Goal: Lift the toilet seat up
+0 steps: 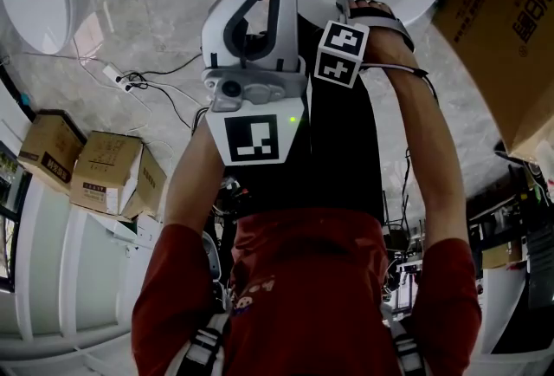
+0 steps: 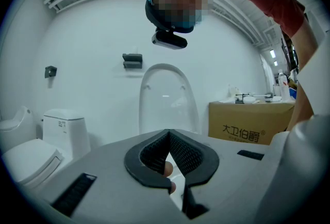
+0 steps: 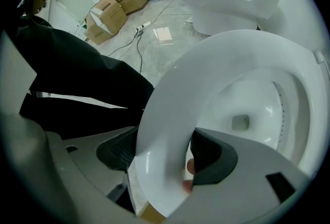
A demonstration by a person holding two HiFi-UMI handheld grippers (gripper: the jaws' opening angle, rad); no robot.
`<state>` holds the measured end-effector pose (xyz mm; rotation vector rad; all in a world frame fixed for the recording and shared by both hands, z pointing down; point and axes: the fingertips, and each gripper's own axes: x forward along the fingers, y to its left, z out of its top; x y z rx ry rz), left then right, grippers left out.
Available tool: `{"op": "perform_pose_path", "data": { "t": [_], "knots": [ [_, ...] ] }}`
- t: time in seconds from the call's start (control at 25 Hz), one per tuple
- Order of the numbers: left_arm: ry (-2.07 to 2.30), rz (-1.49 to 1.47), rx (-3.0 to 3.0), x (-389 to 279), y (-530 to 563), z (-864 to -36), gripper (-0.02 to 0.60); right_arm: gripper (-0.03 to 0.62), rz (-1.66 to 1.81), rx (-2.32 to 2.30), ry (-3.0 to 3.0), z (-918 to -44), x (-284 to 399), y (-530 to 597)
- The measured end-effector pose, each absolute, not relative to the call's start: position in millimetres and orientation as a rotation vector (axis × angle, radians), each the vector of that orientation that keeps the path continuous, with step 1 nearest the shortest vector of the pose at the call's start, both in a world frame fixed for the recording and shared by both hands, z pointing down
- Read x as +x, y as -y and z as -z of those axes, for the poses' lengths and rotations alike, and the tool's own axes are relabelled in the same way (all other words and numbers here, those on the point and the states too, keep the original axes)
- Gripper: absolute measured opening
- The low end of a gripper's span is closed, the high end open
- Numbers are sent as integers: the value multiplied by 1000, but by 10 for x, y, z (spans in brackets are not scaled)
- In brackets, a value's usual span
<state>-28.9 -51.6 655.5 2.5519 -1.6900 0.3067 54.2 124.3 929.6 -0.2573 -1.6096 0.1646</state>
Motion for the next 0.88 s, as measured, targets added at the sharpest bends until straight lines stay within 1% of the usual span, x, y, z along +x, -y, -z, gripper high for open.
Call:
{"op": "perform_pose_path", "data": {
  "t": [0.32, 0.88],
  "knots": [
    [1692, -312, 2554, -275, 504, -6554, 8, 272, -203, -241, 1643, -9377, 546, -1278],
    [1715, -322, 2549, -375, 524, -6459, 8, 272, -209, -234, 1659, -9257, 491, -1272]
  ]
}}
